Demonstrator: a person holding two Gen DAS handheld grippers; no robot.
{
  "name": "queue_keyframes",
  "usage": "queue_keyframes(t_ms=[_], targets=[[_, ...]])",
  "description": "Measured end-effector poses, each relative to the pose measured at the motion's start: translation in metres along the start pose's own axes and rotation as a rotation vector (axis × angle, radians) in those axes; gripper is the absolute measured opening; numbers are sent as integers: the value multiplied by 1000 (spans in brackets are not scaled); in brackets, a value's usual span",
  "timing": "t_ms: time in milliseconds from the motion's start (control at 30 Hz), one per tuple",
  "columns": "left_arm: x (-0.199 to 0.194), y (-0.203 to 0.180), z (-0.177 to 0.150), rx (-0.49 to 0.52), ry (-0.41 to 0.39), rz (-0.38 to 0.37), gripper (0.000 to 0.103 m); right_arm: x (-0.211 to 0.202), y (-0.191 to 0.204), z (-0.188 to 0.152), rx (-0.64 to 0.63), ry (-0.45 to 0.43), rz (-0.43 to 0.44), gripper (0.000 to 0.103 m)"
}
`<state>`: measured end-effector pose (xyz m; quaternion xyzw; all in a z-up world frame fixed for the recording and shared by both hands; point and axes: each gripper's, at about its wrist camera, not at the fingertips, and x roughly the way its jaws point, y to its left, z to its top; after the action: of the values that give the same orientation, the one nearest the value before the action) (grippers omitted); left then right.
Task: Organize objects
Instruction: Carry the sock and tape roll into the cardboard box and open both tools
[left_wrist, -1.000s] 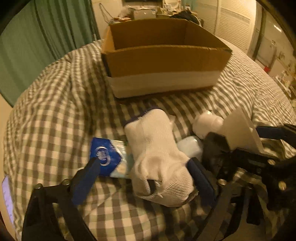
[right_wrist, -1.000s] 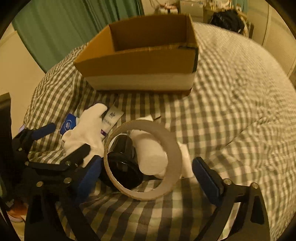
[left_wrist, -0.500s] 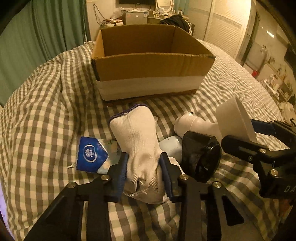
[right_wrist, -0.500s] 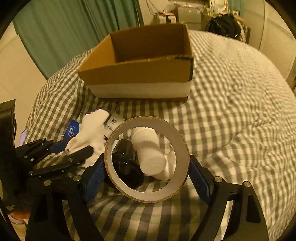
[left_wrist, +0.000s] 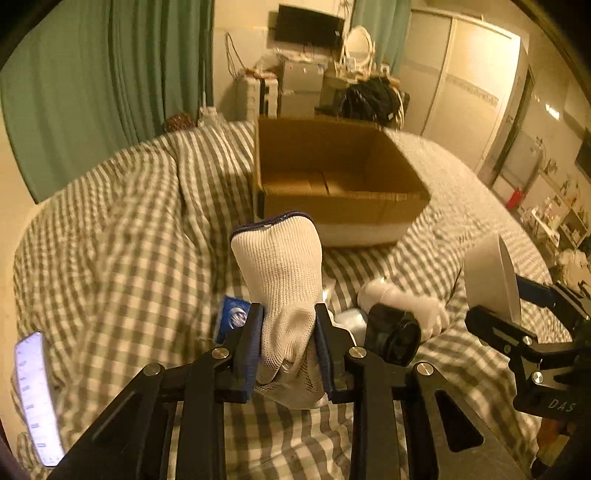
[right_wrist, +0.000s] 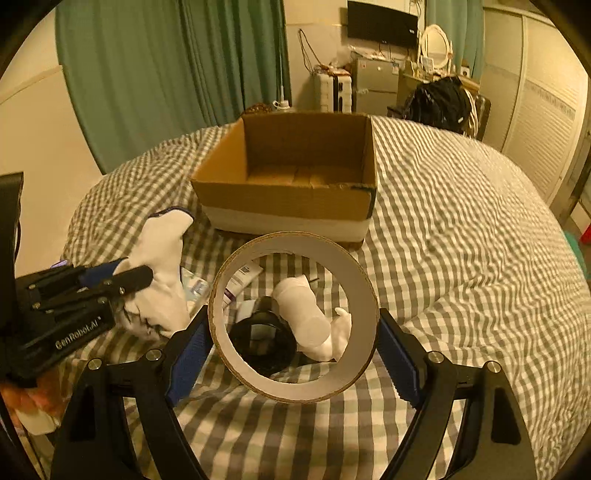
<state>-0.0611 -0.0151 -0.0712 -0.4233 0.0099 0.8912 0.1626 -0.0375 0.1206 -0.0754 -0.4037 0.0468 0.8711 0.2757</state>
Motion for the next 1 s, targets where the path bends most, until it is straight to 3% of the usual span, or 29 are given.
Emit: queue_keyframes(t_ms=[267, 500, 800, 1000], targets=[[-41, 0, 33, 13, -93, -13, 27, -45, 1, 18, -26, -94, -34, 84], [-51, -17, 82, 88, -166, 5, 27, -60, -2, 59, -66, -152, -52, 84], [-1, -26, 148, 124, -162, 32, 27, -29, -12, 122, -74, -182, -65, 84], [58, -34, 168, 150, -124, 46, 27, 28, -29, 152, -45, -145, -44, 84]])
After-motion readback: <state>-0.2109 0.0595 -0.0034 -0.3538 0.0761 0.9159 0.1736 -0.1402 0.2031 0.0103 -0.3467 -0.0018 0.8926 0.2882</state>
